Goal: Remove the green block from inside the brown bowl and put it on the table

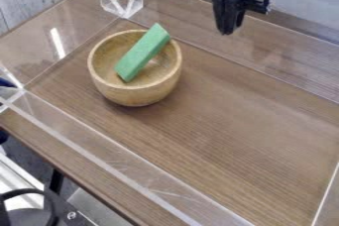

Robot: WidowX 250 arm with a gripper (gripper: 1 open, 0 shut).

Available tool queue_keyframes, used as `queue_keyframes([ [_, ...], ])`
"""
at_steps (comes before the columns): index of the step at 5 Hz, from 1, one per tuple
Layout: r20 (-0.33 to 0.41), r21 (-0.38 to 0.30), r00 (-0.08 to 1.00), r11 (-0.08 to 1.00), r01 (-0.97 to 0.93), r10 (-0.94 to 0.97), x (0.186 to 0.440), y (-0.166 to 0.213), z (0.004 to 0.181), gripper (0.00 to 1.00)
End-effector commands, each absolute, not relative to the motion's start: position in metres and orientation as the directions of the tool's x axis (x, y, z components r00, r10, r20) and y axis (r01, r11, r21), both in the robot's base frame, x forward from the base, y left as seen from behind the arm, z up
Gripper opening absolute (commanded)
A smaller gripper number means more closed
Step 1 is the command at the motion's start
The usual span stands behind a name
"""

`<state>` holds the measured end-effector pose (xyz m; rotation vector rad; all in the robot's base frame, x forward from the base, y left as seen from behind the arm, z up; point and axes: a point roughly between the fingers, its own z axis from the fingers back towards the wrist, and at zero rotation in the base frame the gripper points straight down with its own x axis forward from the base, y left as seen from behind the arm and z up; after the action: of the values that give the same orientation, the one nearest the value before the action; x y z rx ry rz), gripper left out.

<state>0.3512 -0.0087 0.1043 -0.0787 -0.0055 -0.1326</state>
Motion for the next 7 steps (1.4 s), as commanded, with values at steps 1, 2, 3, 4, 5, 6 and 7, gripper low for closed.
queue_keyframes([
  [1,0.054,-0.079,0.987,0.985,0.156,-0.151,0.364,-0.017,0.110,0.00],
  [2,0.023,-0.090,0.987,0.982,0.163,-0.162,0.359,-0.022,0.085,0.00],
  [3,-0.010,-0.099,0.986,0.981,0.167,-0.168,0.349,-0.025,0.060,0.00],
  [4,-0.030,-0.108,0.984,0.979,0.173,-0.177,0.348,-0.027,0.040,0.00],
  [5,-0.036,-0.110,0.983,0.978,0.176,-0.181,0.348,-0.028,0.035,0.00],
  [6,-0.034,-0.113,0.982,0.977,0.179,-0.184,0.347,-0.029,0.038,0.00],
  [7,-0.031,-0.116,0.982,0.976,0.182,-0.187,0.347,-0.031,0.041,0.00],
])
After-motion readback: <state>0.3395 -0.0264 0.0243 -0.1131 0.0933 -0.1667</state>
